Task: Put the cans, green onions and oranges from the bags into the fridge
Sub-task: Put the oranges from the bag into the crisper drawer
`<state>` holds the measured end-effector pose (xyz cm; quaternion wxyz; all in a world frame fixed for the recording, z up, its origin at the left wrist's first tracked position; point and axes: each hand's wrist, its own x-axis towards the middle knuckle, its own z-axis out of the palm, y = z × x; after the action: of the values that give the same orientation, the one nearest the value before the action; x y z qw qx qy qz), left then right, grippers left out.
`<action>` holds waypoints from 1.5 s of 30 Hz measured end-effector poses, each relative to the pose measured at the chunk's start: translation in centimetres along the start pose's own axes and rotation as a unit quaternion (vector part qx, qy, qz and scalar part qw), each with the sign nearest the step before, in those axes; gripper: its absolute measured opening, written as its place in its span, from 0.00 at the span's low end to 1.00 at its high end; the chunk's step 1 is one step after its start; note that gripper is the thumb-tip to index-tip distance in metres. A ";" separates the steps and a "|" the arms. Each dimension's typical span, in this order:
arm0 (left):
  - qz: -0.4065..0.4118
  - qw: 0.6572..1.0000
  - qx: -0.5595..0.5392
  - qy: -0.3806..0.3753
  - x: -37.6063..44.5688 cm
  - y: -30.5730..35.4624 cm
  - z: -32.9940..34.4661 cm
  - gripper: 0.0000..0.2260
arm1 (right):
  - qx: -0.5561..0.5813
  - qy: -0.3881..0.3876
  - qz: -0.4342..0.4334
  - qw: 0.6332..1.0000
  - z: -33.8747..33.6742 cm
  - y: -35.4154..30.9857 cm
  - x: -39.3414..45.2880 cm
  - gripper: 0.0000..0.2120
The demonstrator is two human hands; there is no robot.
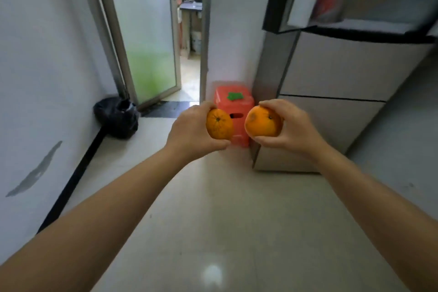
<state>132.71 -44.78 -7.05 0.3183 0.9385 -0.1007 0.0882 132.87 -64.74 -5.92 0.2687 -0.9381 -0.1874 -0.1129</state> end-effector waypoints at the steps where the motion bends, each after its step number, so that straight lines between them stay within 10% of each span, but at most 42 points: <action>1: 0.026 1.000 -0.005 0.004 1.9 2.7 0.5 0.32 | -0.018 0.021 0.004 1.000 -3.1 1.4 0.0 0.37; 13: 0.176 0.979 -0.070 0.082 25.4 33.0 10.0 0.29 | -0.116 0.213 0.054 0.969 -34.8 23.0 4.3 0.33; 27: 0.153 0.977 0.021 0.149 57.8 48.3 16.1 0.24 | -0.156 0.260 0.051 0.952 -49.4 44.9 29.0 0.33; 36: 0.043 0.976 0.212 0.028 77.2 51.5 19.3 0.25 | -0.269 0.042 0.030 0.962 -52.8 56.3 46.0 0.30; 45: -0.008 0.884 0.406 -0.230 87.4 48.8 24.3 0.30 | -0.367 -0.247 -0.090 0.892 -47.9 62.5 59.1 0.30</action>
<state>207.47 -109.27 22.32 -0.1225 0.9803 -0.1189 -0.0997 206.81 -122.82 23.42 -0.1606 -0.9466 -0.2770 0.0383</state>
